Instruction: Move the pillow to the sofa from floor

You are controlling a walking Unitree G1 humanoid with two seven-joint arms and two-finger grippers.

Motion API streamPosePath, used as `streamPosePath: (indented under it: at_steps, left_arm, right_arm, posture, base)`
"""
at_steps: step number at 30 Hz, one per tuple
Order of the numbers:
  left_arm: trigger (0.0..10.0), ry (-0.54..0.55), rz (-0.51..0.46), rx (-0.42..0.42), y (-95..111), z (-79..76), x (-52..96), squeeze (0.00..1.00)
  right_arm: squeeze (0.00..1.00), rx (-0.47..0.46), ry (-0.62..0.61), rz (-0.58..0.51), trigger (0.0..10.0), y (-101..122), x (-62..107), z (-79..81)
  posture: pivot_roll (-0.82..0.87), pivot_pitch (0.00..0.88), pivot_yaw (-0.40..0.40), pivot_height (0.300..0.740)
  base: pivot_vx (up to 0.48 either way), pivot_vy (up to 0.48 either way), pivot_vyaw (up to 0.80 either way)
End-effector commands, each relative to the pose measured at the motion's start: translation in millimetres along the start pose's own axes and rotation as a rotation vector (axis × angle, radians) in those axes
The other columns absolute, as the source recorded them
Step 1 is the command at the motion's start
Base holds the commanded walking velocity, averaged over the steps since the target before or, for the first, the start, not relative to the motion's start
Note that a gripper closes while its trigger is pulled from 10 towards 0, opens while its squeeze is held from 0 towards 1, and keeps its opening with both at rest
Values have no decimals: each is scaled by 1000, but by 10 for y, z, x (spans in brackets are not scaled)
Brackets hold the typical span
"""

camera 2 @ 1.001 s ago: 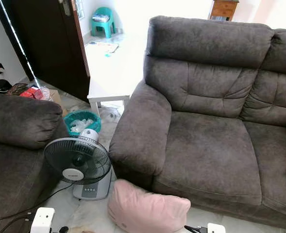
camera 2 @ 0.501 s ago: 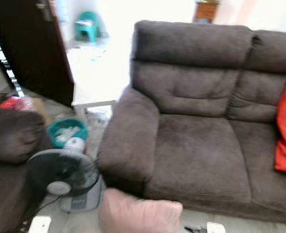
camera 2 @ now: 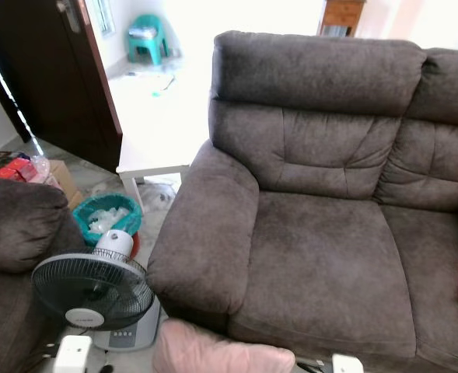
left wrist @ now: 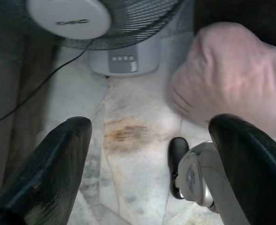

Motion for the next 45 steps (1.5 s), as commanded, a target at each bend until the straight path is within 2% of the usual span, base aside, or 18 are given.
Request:
streamPosePath:
  at_steps: [1,11,15,24,32,34,39,40,41,43,44,45]
  left_arm:
    - [10000,7,-3,-10,-2,39,5,0]
    - [10000,1,-21,-12,43,10,-4,0]
    - [10000,-6,-23,-47,46,5,-3,0]
    - [10000,7,4,-38,-59,63,26,0]
    - [10000,45,-12,-2,-35,116,27,0]
    - [10000,115,-93,68,181,232,2,0]
    - [10000,195,-281,74,657,386,6,0]
    - [10000,195,-281,74,657,386,6,0]
    - [10000,218,-415,54,962,427,55,0]
    - [10000,223,-477,26,1102,427,88,0]
    - [10000,237,-578,-58,1339,421,165,0]
    - [10000,253,-612,-86,1418,428,198,0]
  right_arm:
    - [0,-8,4,-6,10000,20,-2,20]
    - [0,-8,10,-4,10000,16,-2,20]
    - [0,-5,11,-6,10000,19,-2,19]
    - [0,-3,15,-13,10000,33,-2,19]
    - [0,-19,10,-42,10000,69,0,11]
    - [0,-63,20,-101,10000,144,8,21]
    - [0,-98,38,-180,10000,245,27,32]
    - [0,-98,38,-180,10000,245,27,32]
    - [0,-111,37,-214,10000,286,37,24]
    - [0,-121,32,-237,10000,312,46,16]
    - [0,-149,43,-270,10000,352,59,24]
    - [0,-145,45,-298,10000,418,66,27]
  posture:
    - [183,0,-46,740]
    - [182,0,-47,740]
    - [182,0,-49,740]
    - [185,0,-53,740]
    - [187,0,-56,740]
    - [184,0,-57,740]
    - [181,0,-60,740]
    - [181,0,-60,740]
    - [186,0,-63,740]
    - [185,0,-63,740]
    - [173,0,-60,740]
    - [164,0,-58,740]
  base:
    - [0,0,-650]
    - [0,0,-643]
    - [0,0,-616]
    - [0,-206,0]
    - [0,0,0]
    - [0,0,0]
    - [0,0,0]
    - [0,0,0]
    - [0,0,0]
    - [0,0,0]
    - [0,0,0]
    - [0,0,0]
Point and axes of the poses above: a point about 5 cm out from each wrist's last joint towards the gripper, its own x axis pointing back from the gripper into the wrist, its own y axis along the axis of the wrist's last joint, z = x × y, the point moved 5 cm from there along -x, pointing out of the wrist towards the gripper, and after that the axes turned 3 degrees about -x, right-handed, at the moved point
